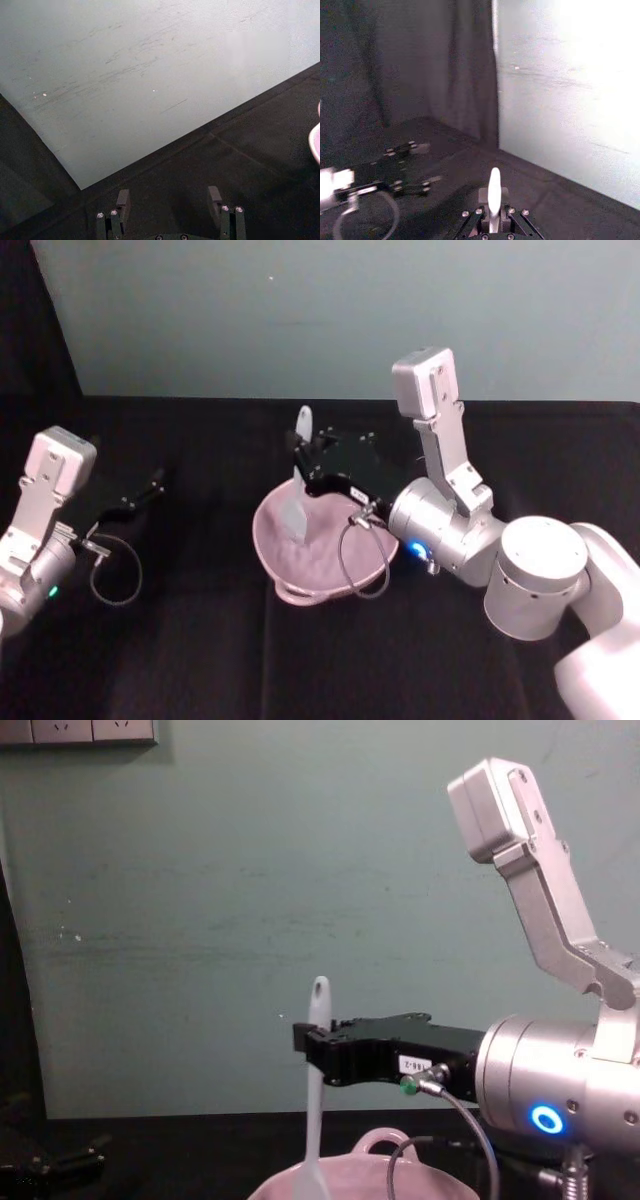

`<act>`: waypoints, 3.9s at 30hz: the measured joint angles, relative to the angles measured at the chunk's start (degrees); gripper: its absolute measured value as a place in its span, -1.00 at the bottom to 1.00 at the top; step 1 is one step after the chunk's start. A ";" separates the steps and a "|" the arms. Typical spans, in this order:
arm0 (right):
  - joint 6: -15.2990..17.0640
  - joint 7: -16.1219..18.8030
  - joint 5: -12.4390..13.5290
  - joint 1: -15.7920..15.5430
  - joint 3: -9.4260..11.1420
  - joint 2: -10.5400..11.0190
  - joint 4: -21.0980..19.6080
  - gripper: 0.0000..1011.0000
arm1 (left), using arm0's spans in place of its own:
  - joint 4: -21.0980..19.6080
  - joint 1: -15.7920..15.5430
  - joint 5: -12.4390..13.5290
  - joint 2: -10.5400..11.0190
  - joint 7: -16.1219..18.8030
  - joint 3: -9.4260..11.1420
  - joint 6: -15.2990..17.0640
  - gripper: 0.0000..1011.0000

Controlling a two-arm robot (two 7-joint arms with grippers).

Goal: Use the one hand to pick up the spoon and stir the clear water in the bowl.

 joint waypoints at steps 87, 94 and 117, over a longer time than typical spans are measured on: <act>7.73 2.75 0.07 -6.86 6.43 4.81 -10.69 -0.76 | 0.00 0.00 0.00 0.00 0.00 0.00 0.00 1.00; 7.67 3.62 1.47 -8.28 3.94 5.19 -13.03 -0.76 | 0.00 0.00 0.00 0.00 0.00 0.00 0.00 1.00; -5.86 -4.58 -5.74 -0.41 2.31 -2.54 3.38 -0.76 | 0.00 0.00 0.00 0.00 0.00 0.00 0.00 1.00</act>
